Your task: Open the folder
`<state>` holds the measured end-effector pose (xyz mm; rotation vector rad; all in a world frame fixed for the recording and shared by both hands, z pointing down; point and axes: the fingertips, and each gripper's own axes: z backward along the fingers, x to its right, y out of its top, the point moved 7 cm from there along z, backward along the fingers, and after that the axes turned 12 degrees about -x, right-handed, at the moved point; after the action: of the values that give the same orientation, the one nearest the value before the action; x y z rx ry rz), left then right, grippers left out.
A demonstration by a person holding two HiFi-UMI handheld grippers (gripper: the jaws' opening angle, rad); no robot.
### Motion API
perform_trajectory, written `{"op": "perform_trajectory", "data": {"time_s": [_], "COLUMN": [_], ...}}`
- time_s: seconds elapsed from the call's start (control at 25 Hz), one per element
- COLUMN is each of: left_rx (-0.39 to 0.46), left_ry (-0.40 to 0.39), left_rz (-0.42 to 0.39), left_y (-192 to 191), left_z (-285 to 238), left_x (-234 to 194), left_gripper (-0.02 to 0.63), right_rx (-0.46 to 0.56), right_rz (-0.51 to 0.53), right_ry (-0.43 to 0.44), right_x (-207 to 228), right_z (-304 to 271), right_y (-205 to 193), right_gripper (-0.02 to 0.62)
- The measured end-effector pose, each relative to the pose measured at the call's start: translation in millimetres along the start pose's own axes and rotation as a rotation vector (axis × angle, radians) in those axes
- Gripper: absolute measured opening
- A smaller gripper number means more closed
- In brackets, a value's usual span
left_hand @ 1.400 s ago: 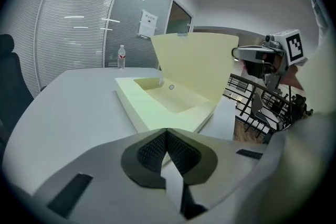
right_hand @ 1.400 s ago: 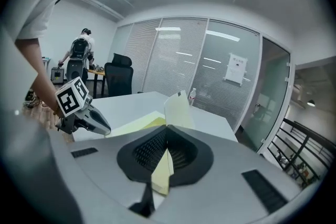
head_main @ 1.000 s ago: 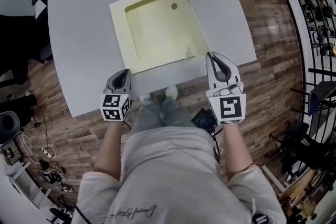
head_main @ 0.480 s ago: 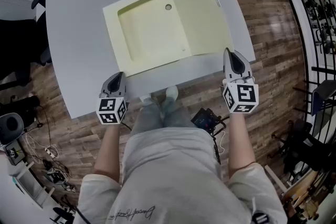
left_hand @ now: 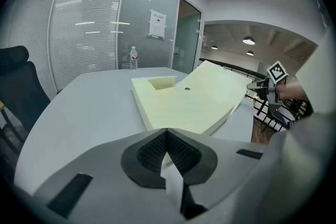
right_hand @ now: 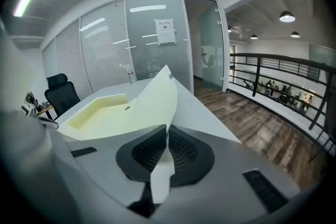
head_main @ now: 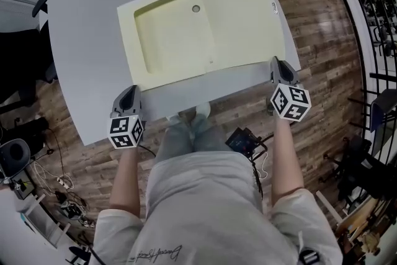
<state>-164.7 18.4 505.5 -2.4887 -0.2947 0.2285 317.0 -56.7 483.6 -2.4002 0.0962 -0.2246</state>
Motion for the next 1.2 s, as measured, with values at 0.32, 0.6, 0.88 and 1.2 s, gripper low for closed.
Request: {"op": "perform_trajectory", "data": {"time_s": [0.32, 0.6, 0.88, 1.2], "left_rx": [0.014, 0.015, 0.013, 0.005], "left_ry": [0.021, 0.02, 0.016, 0.008], "left_rz": [-0.001, -0.019, -0.017, -0.018], "left_y": [4.9, 8.0, 9.6, 8.8], "left_z": [1.9, 4.4, 7.1, 4.0], "left_x": [-10.9, -7.7, -8.7, -10.1], "left_gripper": [0.009, 0.009, 0.009, 0.009], "right_rx": [-0.107, -0.145, -0.181, -0.218], "right_rz": [-0.042, -0.007, 0.042, -0.019], "right_ry": [-0.03, -0.087, -0.152, -0.219], "right_x": [17.5, 24.7, 20.7, 22.3], "right_z": [-26.7, -38.8, -43.4, -49.3], "right_y": [-35.0, -45.1, -46.0, -46.3], "right_gripper": [0.065, 0.097, 0.11, 0.154]}}
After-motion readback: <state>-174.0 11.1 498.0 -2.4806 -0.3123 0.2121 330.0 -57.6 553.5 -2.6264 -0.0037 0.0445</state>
